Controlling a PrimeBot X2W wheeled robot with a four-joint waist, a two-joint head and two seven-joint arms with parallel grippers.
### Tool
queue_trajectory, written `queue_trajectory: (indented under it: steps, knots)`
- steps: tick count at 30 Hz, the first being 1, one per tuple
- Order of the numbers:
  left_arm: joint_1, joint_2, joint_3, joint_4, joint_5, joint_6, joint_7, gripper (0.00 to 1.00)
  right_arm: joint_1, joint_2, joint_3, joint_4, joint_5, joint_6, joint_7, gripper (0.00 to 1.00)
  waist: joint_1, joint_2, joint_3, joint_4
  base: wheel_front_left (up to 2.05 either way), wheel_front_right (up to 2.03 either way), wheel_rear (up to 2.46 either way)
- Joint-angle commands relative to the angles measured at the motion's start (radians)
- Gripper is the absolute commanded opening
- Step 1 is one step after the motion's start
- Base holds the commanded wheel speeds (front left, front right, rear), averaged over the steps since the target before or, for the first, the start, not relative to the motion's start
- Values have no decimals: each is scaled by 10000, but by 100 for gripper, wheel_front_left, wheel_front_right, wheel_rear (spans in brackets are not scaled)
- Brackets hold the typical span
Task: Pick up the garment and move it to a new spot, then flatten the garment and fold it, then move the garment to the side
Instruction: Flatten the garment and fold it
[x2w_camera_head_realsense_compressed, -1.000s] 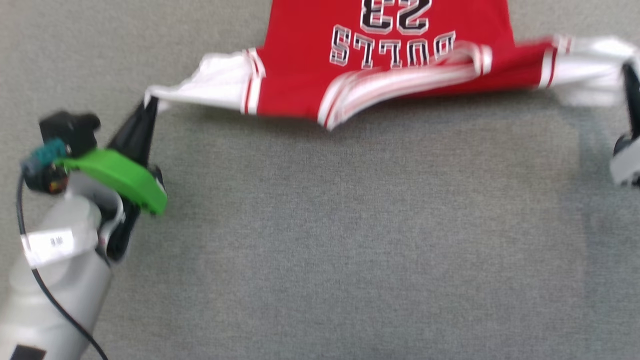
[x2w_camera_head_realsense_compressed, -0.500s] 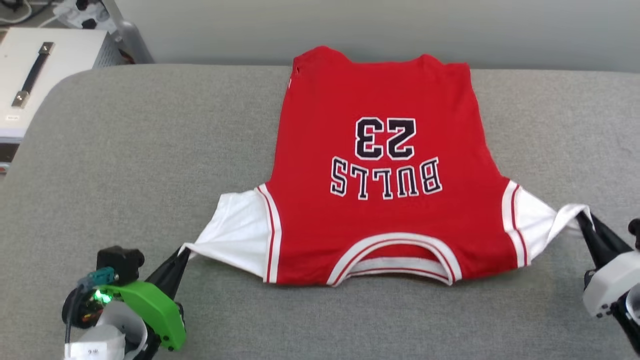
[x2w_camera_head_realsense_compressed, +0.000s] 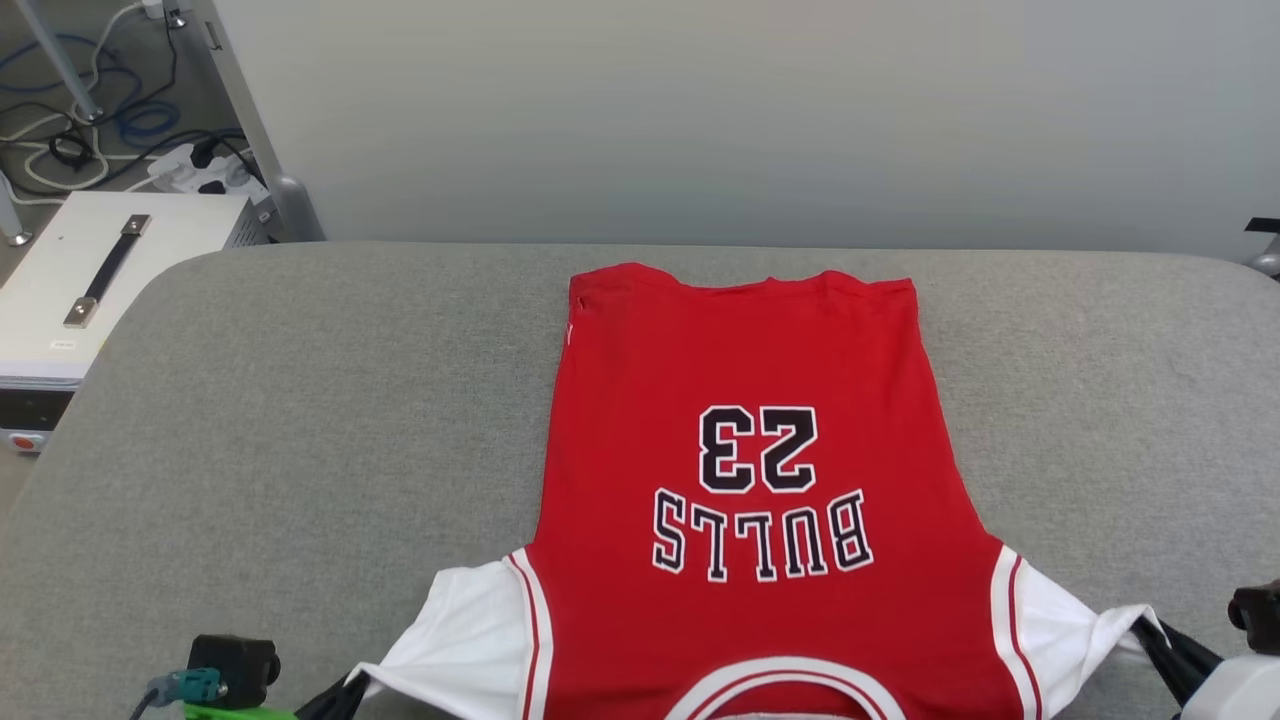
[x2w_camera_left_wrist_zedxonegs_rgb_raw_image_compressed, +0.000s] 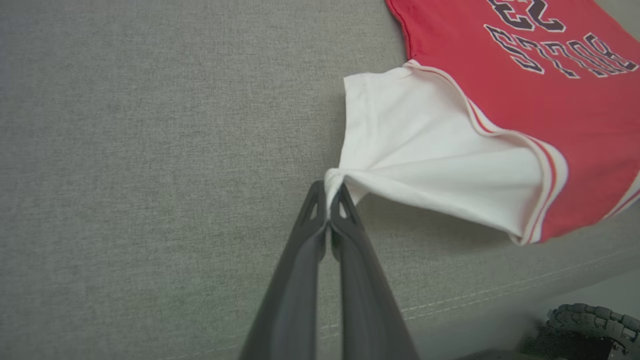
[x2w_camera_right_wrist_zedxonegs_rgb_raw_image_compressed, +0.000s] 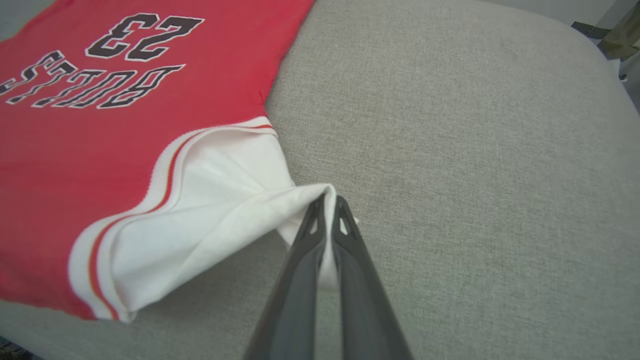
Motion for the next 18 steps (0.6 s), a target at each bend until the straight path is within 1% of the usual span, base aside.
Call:
queue_trajectory:
  steps: [1,7,13,14,15,18]
  knots:
    - [290,236,100,-209,-147,196,93,0,358,-116,-174,-238,182,-84,285,0,1,0,-110,-33,0,0,0]
    - [729,516,130,-1103,-500,468,632,0,1396,-149,-791,-1224,608,-84,1547,0,1,0,-81,6,0,0,0]
    - [537,418,-45,-1696,-515,473,970,0,1732,-4,-1387,-1828,569,-84,2488,0,1,0,145,76,0,0,0]
    - [477,385,-60,-1782,-516,459,990,0,1728,9,-1491,-1898,548,-84,2636,44,1,0,218,92,0,0,0]
    - [403,345,-81,-1893,-528,441,1037,0,1714,31,-1633,-1963,544,-84,2851,100,1,0,305,113,0,0,0]
    - [183,353,-156,-2225,-456,465,1254,0,1623,-37,-1893,-2341,615,-84,3523,100,1,0,627,183,0,0,0]
